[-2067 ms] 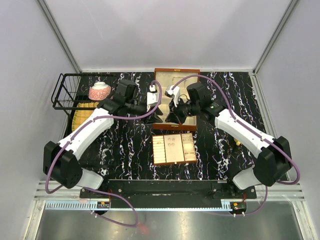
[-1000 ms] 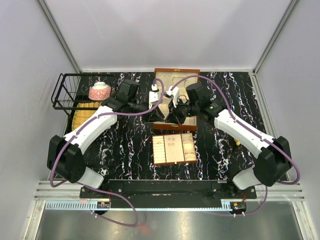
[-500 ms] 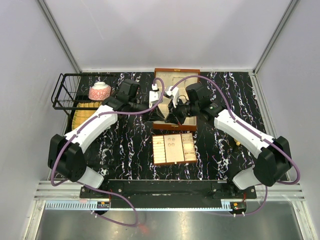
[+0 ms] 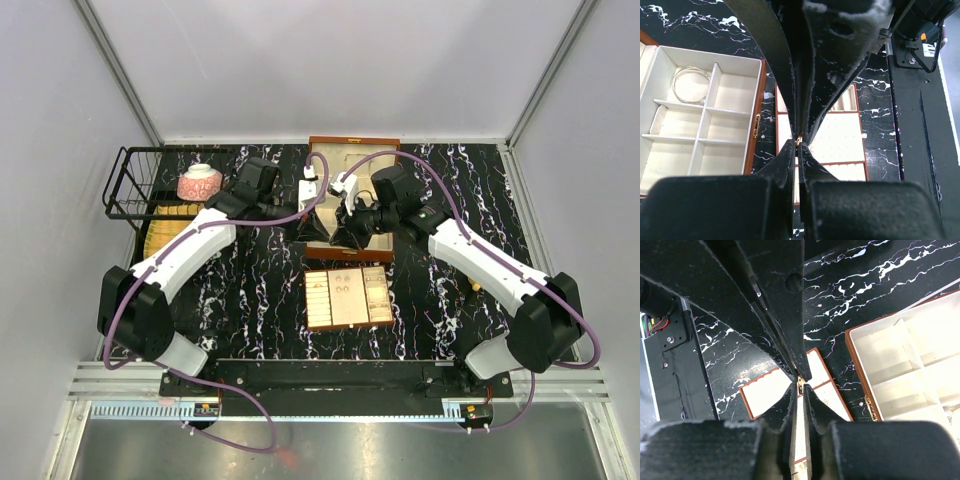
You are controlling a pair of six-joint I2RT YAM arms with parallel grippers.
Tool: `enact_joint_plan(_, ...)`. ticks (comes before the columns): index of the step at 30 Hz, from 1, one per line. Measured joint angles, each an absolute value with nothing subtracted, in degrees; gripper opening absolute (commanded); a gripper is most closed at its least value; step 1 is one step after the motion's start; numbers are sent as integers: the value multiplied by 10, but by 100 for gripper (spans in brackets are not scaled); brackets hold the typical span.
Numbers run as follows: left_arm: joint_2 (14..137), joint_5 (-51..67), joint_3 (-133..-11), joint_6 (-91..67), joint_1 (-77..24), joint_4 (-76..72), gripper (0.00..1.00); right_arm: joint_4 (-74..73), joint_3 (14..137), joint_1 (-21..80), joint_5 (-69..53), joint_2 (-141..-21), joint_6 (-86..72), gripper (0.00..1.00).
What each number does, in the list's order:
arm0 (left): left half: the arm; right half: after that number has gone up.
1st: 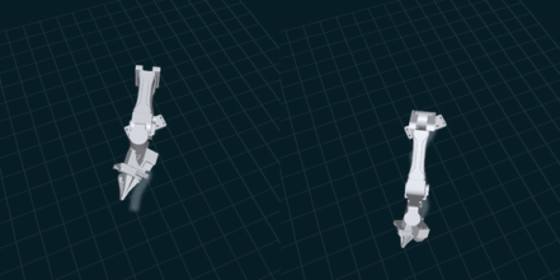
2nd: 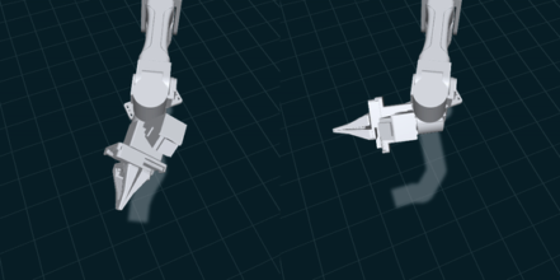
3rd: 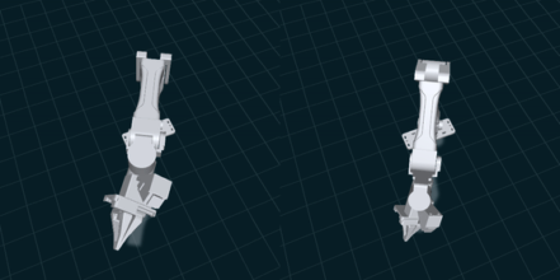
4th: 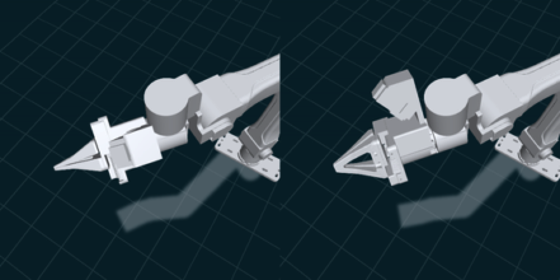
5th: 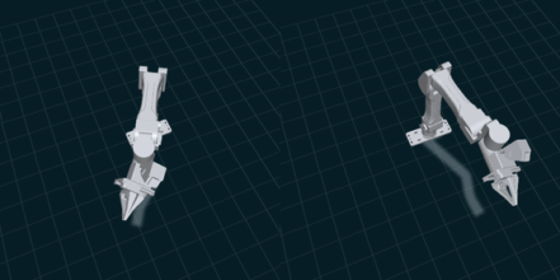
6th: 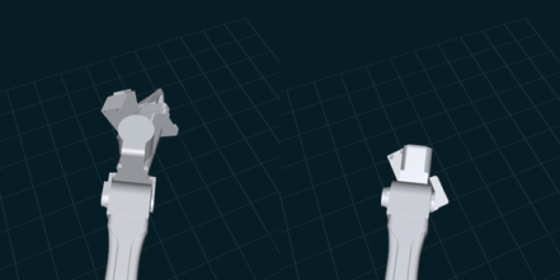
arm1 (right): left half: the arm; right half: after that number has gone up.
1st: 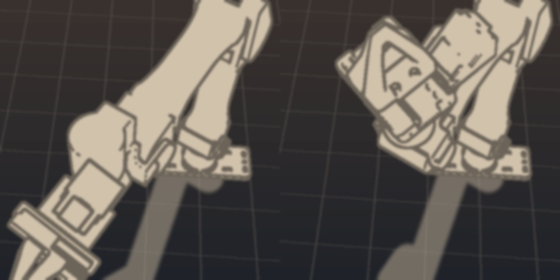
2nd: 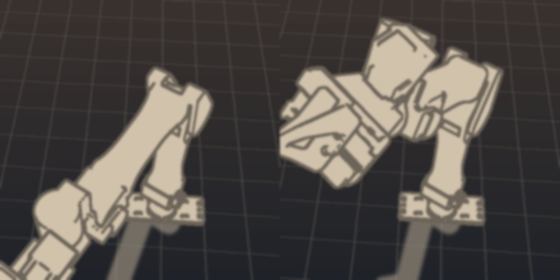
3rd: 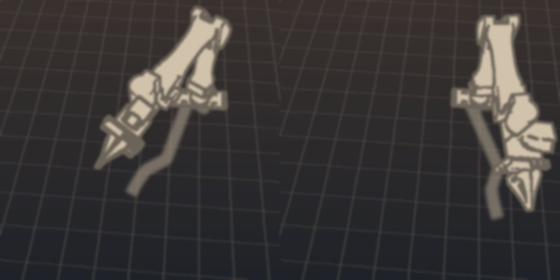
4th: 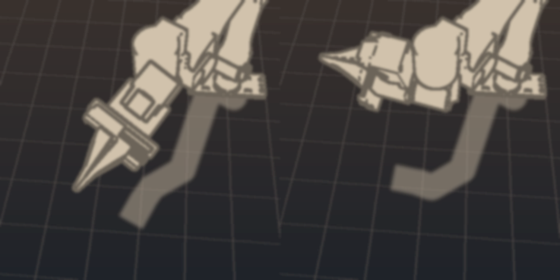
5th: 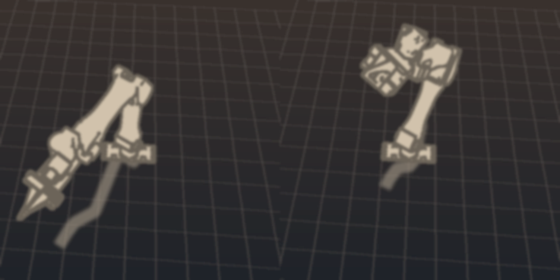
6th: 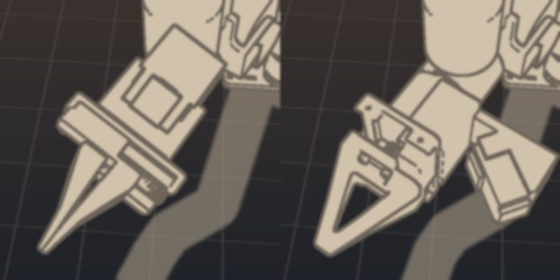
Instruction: Organize the mixed jewelry
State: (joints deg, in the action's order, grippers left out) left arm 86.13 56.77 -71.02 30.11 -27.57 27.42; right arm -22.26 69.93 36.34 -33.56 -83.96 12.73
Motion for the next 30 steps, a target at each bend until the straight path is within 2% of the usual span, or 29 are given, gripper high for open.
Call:
enact_joint_plan(4,864,568,-712,294,-272,274,0,-222,699,364,-334,-839,132,32)
enact_joint_plan(6,864,568,-712,289,-268,273,0,-222,697,364,-328,-838,134,33)
enact_joint_plan(18,834,541,-656,263,-227,225,0,-227,697,365,-254,-793,167,31)
enact_joint_plan(30,795,440,-537,284,-277,210,0,-222,689,322,-188,-785,190,27)
